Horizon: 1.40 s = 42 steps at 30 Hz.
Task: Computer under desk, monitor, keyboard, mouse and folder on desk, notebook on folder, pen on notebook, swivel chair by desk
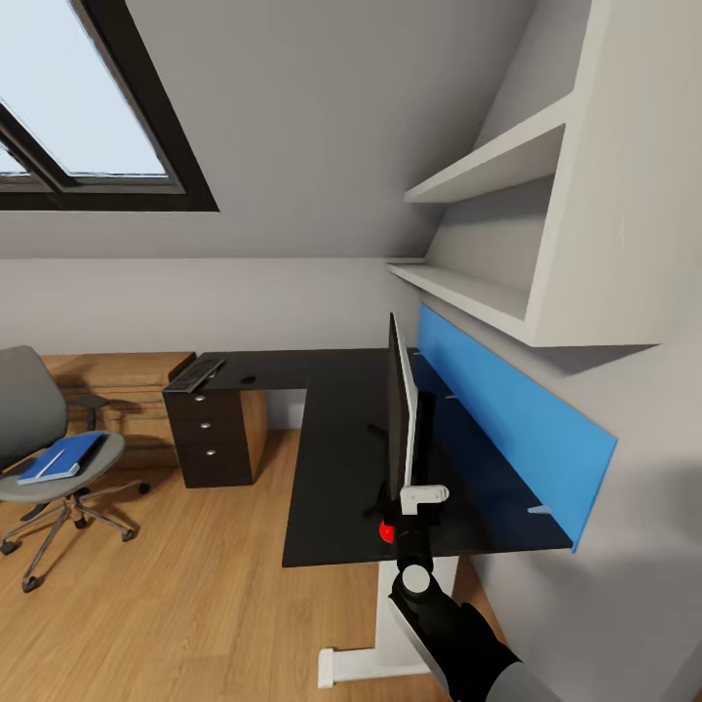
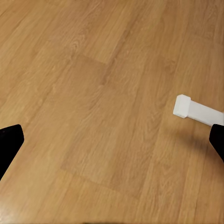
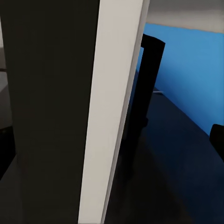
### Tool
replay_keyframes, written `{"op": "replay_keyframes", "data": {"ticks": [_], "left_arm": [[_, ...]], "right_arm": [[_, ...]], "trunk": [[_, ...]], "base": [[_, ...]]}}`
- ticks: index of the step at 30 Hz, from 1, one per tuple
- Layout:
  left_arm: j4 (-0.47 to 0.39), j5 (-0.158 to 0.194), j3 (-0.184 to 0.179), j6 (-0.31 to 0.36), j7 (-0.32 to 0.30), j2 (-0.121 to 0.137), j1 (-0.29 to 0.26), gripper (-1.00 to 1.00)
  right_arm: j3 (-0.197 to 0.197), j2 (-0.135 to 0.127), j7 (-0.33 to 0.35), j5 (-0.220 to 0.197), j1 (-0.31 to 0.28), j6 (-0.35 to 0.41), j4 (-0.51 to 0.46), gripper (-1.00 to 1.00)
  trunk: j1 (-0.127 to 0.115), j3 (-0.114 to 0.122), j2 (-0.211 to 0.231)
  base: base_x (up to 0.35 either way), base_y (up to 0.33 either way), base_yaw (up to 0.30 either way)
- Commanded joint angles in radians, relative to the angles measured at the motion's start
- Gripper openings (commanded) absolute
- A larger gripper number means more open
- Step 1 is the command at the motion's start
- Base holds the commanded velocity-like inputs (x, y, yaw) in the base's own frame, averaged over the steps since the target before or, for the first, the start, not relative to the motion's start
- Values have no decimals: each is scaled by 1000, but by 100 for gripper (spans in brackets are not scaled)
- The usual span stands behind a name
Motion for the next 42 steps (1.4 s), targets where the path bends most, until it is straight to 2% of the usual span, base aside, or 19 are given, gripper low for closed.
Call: {"op": "replay_keyframes", "data": {"ticks": [1, 14, 32, 42], "left_arm": [[1, 6, 2, -2, -7, 0, -1, 100], [1, 6, 2, -2, -7, 1, -1, 100], [1, 6, 2, -2, -7, 2, -1, 100], [1, 6, 2, -2, -7, 1, -1, 100]], "right_arm": [[4, -1, -5, -9, -1, -6, 0, 100], [4, -1, -5, -8, -1, -6, 0, 100], [4, -1, -5, -8, -1, -6, 0, 100], [4, -1, -5, -8, -2, -6, 0, 100]], "trunk": [[0, -1, -1], [0, -1, -1], [0, -1, -1], [0, -1, -1]], "base": [[1, 0, 0], [115, 0, 0], [7, 0, 0], [0, -92, 0]]}}
